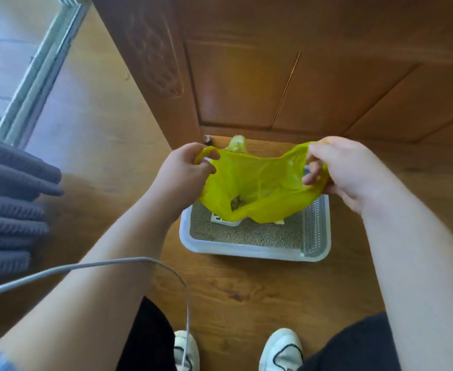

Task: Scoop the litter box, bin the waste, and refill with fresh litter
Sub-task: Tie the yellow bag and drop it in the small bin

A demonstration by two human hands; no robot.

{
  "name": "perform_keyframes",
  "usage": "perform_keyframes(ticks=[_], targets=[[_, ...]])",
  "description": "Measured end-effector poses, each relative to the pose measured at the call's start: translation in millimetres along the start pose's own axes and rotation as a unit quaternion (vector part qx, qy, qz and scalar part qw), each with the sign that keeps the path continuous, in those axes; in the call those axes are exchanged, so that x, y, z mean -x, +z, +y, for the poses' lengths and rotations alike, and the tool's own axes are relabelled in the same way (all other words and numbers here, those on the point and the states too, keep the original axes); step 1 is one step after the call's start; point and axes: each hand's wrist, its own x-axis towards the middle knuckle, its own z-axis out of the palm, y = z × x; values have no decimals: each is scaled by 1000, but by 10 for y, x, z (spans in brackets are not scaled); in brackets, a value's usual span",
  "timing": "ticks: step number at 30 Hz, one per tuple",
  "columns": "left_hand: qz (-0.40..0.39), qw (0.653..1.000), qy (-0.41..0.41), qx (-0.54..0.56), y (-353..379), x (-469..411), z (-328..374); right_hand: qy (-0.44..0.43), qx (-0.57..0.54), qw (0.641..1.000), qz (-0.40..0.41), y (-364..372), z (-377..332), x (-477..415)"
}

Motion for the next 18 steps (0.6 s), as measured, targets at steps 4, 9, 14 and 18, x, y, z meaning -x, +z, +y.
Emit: perform_keyframes(ticks=[4,9,14,18], targets=[[40,992,60,-100,-44,-27,-20,-69,61,995,35,9,-53,-38],[16,915,-51,-399,-359,-147,-286,-128,342,924,112,-108,-27,-4],[-157,905,-272,-288,-460,-162,-356,-127,344,918,150,-85,12,-43],[-178,953,-238,-57,-359,-122,-235,-120,304,939,112,135,53,-51]])
